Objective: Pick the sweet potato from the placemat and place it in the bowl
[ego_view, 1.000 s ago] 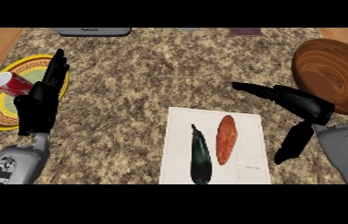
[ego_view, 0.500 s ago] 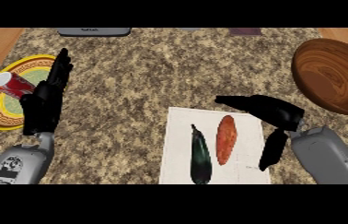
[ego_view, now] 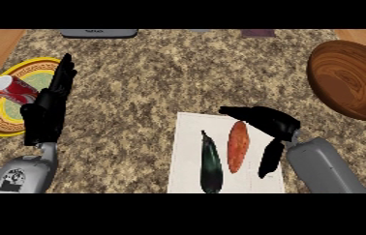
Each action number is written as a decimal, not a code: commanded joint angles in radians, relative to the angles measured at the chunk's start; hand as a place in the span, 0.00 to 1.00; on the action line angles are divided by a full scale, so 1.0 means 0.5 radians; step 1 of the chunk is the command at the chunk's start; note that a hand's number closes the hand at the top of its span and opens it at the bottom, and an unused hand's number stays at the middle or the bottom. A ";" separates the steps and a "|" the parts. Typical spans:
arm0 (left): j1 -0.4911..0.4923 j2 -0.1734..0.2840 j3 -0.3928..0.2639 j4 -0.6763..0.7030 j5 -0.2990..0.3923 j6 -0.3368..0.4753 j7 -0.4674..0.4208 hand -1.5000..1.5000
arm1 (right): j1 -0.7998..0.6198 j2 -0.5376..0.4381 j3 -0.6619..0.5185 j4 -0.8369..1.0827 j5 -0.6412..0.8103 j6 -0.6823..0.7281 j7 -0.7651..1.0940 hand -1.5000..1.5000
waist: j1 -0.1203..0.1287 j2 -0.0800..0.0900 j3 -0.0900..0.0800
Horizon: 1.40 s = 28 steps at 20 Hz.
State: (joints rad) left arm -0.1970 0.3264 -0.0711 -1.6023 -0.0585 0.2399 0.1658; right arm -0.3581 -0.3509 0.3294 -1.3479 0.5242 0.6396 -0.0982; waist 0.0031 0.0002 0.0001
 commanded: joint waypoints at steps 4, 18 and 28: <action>-0.083 -0.045 0.096 0.174 -0.060 -0.074 -0.121 0.50 | -0.044 0.275 0.068 0.180 0.215 -0.108 0.014 0.00 | -0.002 0.002 0.000; -0.019 -0.102 0.159 -0.030 -0.149 -0.170 0.030 0.50 | -0.106 0.328 0.000 0.534 0.529 -0.420 -0.535 1.00 | 0.007 0.001 0.001; 0.052 -0.137 0.214 0.023 -0.182 -0.140 -0.015 0.50 | 0.692 0.501 0.350 -0.498 0.852 -0.475 0.297 1.00 | -0.105 -0.033 -0.006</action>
State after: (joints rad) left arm -0.1878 0.2543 0.0233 -1.6068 -0.1433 0.1621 0.1710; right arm -0.1881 -0.1484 0.4029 -1.4407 0.8679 0.4428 -0.1122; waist -0.0213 -0.0133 -0.0051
